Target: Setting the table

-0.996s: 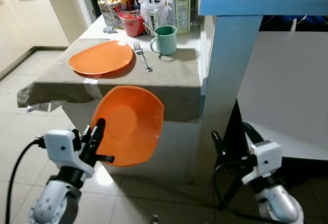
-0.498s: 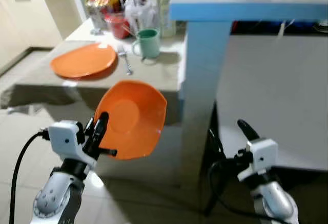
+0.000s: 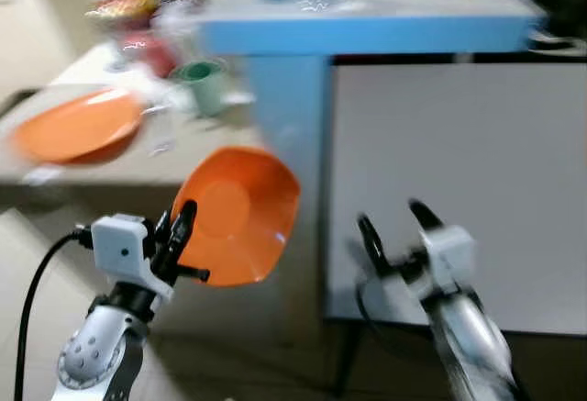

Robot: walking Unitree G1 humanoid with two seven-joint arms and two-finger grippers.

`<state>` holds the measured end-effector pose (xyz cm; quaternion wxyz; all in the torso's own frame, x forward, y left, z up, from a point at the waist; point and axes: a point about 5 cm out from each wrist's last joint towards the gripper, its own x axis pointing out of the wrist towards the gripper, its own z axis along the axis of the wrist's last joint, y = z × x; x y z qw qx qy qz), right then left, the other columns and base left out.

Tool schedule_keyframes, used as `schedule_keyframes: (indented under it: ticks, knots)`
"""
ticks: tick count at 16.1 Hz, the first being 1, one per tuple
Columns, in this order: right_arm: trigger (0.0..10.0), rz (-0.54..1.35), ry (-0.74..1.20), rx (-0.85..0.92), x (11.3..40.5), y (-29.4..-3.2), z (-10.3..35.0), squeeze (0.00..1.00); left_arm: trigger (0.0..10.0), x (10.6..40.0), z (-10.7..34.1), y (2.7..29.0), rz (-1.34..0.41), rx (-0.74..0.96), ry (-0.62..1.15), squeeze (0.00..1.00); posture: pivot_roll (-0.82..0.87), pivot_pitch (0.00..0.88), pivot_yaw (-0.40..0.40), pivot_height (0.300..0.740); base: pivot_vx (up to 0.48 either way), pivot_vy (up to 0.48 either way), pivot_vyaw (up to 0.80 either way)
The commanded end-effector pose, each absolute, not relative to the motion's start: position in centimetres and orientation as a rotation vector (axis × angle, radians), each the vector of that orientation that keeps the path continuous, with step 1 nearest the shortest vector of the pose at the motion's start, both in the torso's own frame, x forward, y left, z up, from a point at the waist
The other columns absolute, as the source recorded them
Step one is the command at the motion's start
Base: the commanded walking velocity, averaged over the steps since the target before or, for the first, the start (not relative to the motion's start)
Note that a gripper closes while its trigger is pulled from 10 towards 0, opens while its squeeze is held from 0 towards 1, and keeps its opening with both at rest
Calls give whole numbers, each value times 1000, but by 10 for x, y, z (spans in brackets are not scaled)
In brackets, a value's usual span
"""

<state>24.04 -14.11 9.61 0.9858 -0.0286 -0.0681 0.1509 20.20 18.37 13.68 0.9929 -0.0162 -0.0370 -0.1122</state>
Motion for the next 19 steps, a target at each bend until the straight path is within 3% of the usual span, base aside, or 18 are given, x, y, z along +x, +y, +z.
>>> schedule_keyframes:
  ticks: [1,9,11,19]
  knots:
    - [10000,283,-98,-70,241,-144,90,0,0,204,147,176,-252,-38,-128,0,-151,0,112,719,266,-398,-569]
    - [10000,293,-90,-85,245,-141,82,0,0,204,149,170,-270,-33,-137,0,-150,0,112,685,268,-396,-458]
    - [10000,293,-92,-93,244,-142,79,0,0,206,151,169,-282,-27,-143,0,-153,0,115,666,268,-396,0]
    - [10000,280,-102,-96,243,-143,74,0,0,216,157,165,-329,-10,-167,0,-166,0,125,666,268,-396,0]
